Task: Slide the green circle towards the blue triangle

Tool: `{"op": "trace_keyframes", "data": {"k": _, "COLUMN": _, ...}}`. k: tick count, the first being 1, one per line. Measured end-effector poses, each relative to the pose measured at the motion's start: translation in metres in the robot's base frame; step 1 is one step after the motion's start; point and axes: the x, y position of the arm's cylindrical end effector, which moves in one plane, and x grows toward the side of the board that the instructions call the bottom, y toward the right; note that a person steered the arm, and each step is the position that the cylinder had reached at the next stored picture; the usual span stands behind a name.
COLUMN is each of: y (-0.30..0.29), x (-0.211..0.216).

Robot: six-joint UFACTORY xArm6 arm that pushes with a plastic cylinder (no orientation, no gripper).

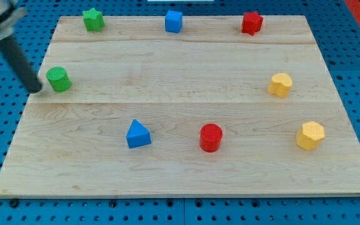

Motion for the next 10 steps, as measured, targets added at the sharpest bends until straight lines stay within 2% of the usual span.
{"op": "trace_keyframes", "data": {"k": 1, "y": -0.002, "x": -0.023}}
{"op": "trace_keyframes", "data": {"k": 2, "y": 0.020, "x": -0.020}}
{"op": "trace_keyframes", "data": {"k": 3, "y": 0.046, "x": -0.046}}
{"op": "trace_keyframes", "data": {"k": 4, "y": 0.074, "x": -0.025}}
{"op": "trace_keyframes", "data": {"k": 5, "y": 0.090, "x": 0.018}}
{"op": "trace_keyframes", "data": {"k": 6, "y": 0.074, "x": -0.021}}
{"op": "trace_keyframes", "data": {"k": 7, "y": 0.095, "x": -0.026}}
{"op": "trace_keyframes", "data": {"k": 9, "y": 0.113, "x": 0.017}}
{"op": "trace_keyframes", "data": {"k": 10, "y": 0.113, "x": 0.021}}
